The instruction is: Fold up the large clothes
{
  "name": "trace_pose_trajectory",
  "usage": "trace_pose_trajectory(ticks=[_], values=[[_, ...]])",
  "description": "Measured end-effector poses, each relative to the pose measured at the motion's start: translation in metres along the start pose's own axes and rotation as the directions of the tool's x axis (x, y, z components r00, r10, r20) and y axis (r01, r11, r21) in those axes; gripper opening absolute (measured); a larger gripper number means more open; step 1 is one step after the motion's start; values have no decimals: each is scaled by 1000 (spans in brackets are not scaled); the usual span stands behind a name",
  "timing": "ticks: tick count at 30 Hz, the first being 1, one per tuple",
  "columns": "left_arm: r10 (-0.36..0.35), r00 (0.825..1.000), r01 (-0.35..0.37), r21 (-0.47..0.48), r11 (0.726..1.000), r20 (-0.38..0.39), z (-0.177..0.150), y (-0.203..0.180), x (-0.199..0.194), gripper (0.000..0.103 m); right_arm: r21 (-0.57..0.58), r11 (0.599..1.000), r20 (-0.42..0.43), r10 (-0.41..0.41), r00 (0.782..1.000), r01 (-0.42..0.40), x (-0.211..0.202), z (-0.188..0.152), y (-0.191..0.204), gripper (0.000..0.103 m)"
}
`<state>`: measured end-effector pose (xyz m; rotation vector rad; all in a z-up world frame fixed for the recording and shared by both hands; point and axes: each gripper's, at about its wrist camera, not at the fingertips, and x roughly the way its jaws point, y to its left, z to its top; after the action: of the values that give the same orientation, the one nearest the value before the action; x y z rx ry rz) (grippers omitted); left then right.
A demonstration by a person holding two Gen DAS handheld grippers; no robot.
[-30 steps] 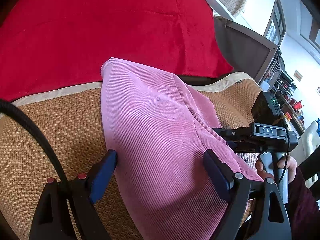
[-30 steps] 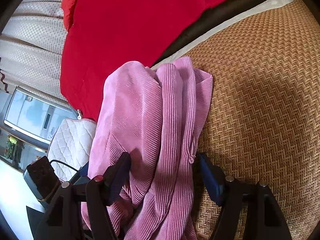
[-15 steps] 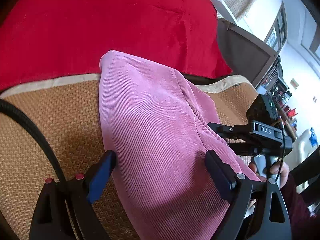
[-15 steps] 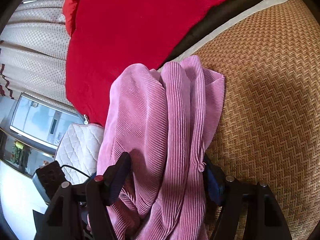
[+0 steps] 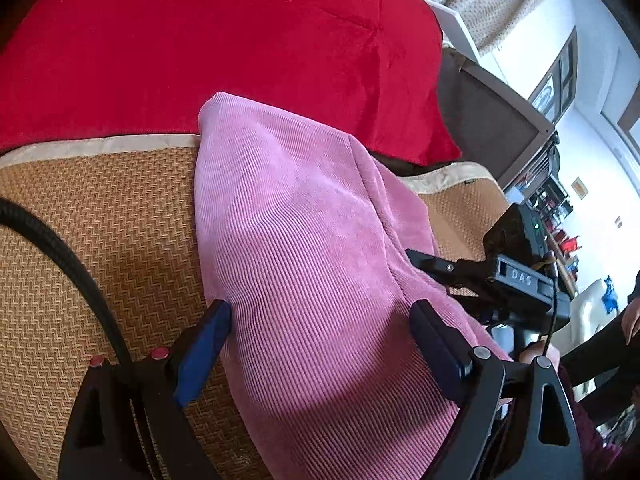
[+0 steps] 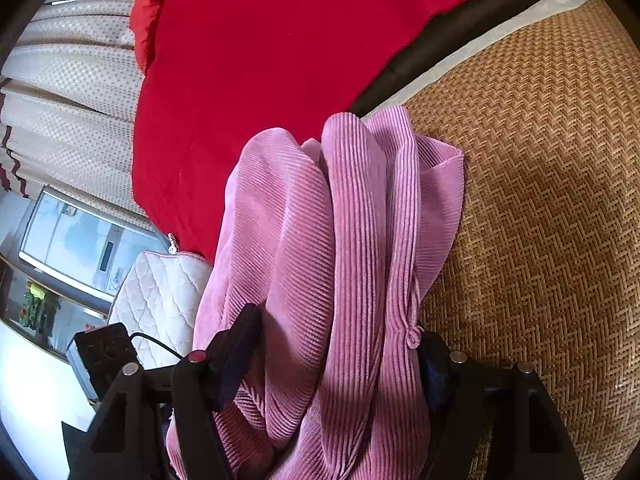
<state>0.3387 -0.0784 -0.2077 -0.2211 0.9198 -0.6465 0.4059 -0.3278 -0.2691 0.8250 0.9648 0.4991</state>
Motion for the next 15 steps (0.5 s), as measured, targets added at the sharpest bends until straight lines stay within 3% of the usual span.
trace_pose_trajectory(ticks=[3, 7, 15], values=[[-10, 1000, 10, -10, 1000, -19, 0, 3, 3, 94, 19, 1000, 0, 3, 1000, -3, 0, 0, -2, 72], [-68, 996, 62, -93, 994, -62, 0, 16, 8, 96, 40, 999, -11, -3, 1000, 3, -2, 0, -4, 72], [-86, 996, 82, -109, 991, -30, -4, 15, 8, 94, 9, 999, -1, -42, 999, 42, 1, -5, 3, 73]])
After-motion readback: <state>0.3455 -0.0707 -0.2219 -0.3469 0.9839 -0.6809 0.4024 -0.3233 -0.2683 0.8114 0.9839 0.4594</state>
